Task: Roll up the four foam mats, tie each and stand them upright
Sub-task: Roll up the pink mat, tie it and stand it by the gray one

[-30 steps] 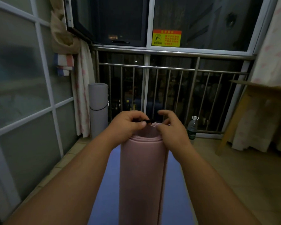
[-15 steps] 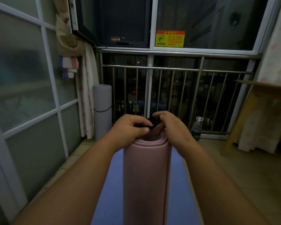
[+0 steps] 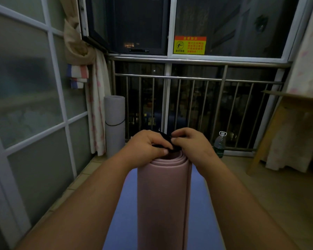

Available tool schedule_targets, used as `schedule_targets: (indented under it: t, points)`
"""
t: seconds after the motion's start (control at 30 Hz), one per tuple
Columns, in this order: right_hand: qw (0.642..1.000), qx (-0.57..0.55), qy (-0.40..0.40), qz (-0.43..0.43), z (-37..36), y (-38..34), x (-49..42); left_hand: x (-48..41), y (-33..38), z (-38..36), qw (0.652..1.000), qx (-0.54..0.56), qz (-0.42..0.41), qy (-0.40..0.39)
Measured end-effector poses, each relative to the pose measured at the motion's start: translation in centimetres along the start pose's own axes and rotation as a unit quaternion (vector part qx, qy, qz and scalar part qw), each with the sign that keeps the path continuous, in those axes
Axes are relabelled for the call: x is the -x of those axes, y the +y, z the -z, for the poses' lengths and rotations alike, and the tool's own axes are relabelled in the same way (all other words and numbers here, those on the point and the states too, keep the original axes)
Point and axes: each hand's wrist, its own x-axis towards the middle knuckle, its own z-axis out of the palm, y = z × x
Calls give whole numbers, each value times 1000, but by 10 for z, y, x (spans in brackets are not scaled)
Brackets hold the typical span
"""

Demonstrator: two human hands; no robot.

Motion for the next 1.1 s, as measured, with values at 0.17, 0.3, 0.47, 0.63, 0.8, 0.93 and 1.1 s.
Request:
schedule_targets:
  t: [0.17, 0.3, 0.47, 0.63, 0.8, 0.93, 1.1]
  points:
    - [999, -19, 35, -9, -2, 6, 2, -2, -13, -2, 984, -141, -8, 107]
    - [998, 2, 55, -16, -7, 7, 4, -6, -19, -4, 964, -154, 91, 195]
    - [998, -3, 62, -22, -11, 9, 2, -10, -20, 1, 970, -93, 176, 141]
    - [997, -13, 78, -18, -14, 12, 1, -11, -17, 3, 968, -94, 226, 62]
    - [994, -33, 97, -33, -16, 13, -1, -11, -15, 5, 967, -98, 233, 26]
    - [986, -93, 130, -51, -14, 14, -1, -10, -15, 4, 962, -95, 245, 79]
    - [987, -76, 129, -57, -11, 18, -2, -9, -16, 1, 959, -29, 249, 130]
